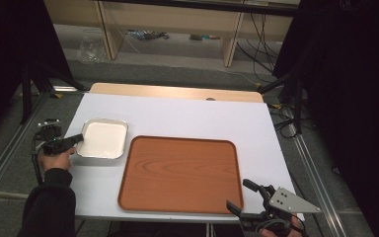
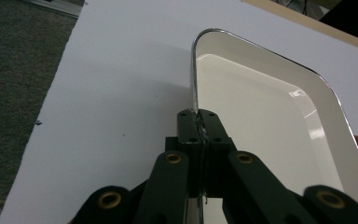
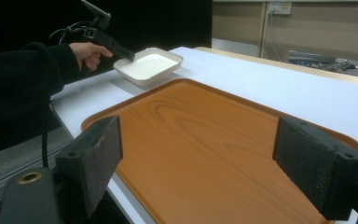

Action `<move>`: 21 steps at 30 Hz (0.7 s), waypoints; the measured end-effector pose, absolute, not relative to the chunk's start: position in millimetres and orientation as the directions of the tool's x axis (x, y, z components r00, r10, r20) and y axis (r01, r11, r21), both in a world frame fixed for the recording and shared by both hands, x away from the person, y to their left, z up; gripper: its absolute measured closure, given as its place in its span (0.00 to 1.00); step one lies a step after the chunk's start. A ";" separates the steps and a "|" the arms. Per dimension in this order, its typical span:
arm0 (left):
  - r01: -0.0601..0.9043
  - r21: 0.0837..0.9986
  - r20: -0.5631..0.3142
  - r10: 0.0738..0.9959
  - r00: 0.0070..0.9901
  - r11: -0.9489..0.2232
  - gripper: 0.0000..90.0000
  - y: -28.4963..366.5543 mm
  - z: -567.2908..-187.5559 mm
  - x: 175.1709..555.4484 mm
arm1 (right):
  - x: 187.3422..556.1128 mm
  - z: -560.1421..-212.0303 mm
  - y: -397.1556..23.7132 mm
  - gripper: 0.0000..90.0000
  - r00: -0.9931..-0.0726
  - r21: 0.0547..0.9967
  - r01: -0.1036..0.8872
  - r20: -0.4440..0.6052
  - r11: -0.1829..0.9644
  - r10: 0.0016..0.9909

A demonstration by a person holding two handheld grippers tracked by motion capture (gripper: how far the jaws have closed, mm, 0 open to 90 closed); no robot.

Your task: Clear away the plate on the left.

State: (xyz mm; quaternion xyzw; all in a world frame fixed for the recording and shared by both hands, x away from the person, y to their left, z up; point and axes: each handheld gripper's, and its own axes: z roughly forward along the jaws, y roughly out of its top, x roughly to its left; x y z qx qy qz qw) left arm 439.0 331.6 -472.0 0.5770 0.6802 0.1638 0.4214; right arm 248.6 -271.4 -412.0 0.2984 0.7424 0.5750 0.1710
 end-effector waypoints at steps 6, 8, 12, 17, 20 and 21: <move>0.635 0.720 -0.399 0.916 0.050 0.279 0.98 327.5 -464.4 436.4 | 248.7 -411.9 -271.5 0.19 -0.764 0.956 0.244 0.086 0.164 0.639; 0.631 0.722 -0.410 0.910 0.061 0.284 0.98 325.1 -462.9 435.7 | 248.7 -412.0 -271.6 0.19 -0.765 0.955 0.244 0.084 0.166 0.639; 0.638 0.721 -0.419 0.904 0.089 0.271 0.98 317.4 -459.4 434.2 | 248.8 -411.9 -271.7 0.19 -0.765 0.956 0.243 0.084 0.166 0.639; 0.650 0.719 -0.433 0.890 0.144 0.245 0.98 301.5 -456.2 433.9 | 248.6 -411.8 -271.5 0.19 -0.766 0.956 0.244 0.085 0.165 0.638; 0.655 0.726 -0.420 0.889 0.181 0.209 0.98 288.2 -453.8 433.8 | 248.8 -412.0 -271.5 0.19 -0.764 0.955 0.246 0.086 0.165 0.640; 0.658 0.726 -0.419 0.887 0.196 0.198 0.98 283.6 -453.5 433.5 | 248.7 -411.8 -271.6 0.19 -0.765 0.956 0.243 0.083 0.166 0.639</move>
